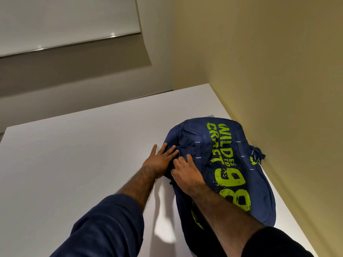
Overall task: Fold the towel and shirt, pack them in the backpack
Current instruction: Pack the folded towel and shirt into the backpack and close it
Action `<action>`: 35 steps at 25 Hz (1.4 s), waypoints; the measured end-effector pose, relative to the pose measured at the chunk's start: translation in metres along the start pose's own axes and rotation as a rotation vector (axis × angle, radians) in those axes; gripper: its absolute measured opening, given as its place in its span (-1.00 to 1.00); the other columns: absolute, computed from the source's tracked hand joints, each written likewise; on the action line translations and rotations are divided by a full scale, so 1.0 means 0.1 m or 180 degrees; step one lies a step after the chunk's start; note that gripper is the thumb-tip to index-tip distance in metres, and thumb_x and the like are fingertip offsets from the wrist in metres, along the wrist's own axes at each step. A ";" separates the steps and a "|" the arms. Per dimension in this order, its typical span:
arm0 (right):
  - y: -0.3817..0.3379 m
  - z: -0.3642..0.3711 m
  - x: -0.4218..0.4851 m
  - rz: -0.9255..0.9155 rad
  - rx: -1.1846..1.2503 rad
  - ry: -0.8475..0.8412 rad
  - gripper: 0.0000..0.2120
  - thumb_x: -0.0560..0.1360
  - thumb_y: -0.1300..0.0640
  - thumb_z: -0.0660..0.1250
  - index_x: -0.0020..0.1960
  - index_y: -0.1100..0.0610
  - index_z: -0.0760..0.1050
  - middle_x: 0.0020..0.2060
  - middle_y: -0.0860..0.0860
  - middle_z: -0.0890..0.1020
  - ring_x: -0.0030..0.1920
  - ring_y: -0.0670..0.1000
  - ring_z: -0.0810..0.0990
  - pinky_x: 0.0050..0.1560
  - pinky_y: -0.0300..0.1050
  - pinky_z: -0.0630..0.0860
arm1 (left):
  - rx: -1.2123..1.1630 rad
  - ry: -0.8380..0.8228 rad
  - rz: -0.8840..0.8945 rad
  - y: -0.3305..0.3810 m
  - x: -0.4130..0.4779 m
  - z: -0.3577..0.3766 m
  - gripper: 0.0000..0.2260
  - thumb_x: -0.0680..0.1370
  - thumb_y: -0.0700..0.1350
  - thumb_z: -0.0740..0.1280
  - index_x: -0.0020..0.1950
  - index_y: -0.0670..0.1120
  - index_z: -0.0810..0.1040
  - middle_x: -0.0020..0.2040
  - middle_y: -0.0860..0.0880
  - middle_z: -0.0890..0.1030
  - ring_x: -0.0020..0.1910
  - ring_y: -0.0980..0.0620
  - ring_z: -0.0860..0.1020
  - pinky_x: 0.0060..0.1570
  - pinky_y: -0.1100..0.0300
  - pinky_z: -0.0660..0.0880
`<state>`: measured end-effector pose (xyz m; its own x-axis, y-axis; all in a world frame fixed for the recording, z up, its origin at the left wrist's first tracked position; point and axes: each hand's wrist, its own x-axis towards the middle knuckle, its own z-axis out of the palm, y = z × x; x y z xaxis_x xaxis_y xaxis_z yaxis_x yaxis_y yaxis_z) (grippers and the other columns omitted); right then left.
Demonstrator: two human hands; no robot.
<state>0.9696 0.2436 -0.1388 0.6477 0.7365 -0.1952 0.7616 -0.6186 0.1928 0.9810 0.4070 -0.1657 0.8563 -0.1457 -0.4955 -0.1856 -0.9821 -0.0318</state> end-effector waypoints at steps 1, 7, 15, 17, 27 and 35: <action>-0.01 -0.03 0.01 0.0013 -0.0033 0.0003 -0.70 0.59 -0.02 0.34 0.25 0.11 0.59 0.25 0.16 0.49 0.33 0.20 0.39 0.46 0.27 0.12 | 0.0006 0.0009 0.0002 0.00 0.01 0.00 -0.16 0.65 -0.01 0.34 0.66 0.08 -0.25 0.67 0.03 -0.26 0.62 -0.14 -0.31 0.50 -0.25 -0.32; 0.01 -0.12 -0.09 0.0046 0.0351 0.0354 -0.81 0.49 0.06 0.45 0.05 0.11 0.58 -0.05 0.10 0.66 0.02 0.14 0.58 0.28 0.17 0.37 | 0.0054 -0.0018 -0.0070 0.07 -0.04 -0.02 -0.17 0.66 0.04 0.31 0.66 0.05 -0.26 0.66 0.01 -0.28 0.62 -0.17 -0.32 0.50 -0.28 -0.32; -0.01 -0.06 -0.28 0.1154 0.0998 0.0382 -0.82 0.49 0.02 0.48 0.02 0.04 0.56 -0.14 0.03 0.65 -0.09 0.09 0.60 0.01 0.09 0.47 | 0.0120 -0.0038 -0.0206 0.21 -0.07 -0.07 -0.18 0.66 -0.13 0.29 0.66 0.02 -0.28 0.67 -0.02 -0.27 0.62 -0.19 -0.31 0.52 -0.31 -0.29; 0.03 -0.09 -0.20 0.1640 0.1531 0.0290 -0.81 0.60 -0.02 0.36 0.13 0.06 0.53 -0.01 0.02 0.66 0.06 0.09 0.61 0.10 0.06 0.46 | 0.0112 -0.0011 -0.0206 0.22 -0.08 -0.06 -0.20 0.66 -0.12 0.28 0.66 0.01 -0.27 0.67 -0.02 -0.26 0.62 -0.19 -0.30 0.52 -0.32 -0.27; -0.02 -0.30 -0.21 0.1093 0.0723 -0.0288 -0.75 0.64 0.10 0.25 0.28 0.14 0.53 0.18 0.14 0.60 0.20 0.14 0.54 0.16 0.02 0.50 | 0.0123 -0.0141 -0.0282 0.27 -0.11 -0.11 -0.19 0.66 -0.08 0.30 0.66 0.00 -0.26 0.67 -0.04 -0.25 0.61 -0.23 -0.32 0.51 -0.37 -0.27; -0.36 -0.26 -0.97 0.0134 0.0131 -0.0476 -0.85 0.61 0.14 0.27 0.07 0.24 0.48 -0.06 0.19 0.48 -0.03 0.17 0.41 0.10 0.11 0.41 | 0.0029 -0.0274 -0.0318 0.30 -0.08 -0.08 -0.21 0.67 -0.08 0.26 0.66 0.02 -0.28 0.67 -0.03 -0.27 0.61 -0.23 -0.34 0.51 -0.38 -0.28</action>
<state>0.8790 0.2019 -0.1023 0.6725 0.6627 -0.3296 0.7321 -0.6609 0.1649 0.9723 0.3773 -0.1553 0.8263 -0.0361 -0.5621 -0.1061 -0.9901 -0.0923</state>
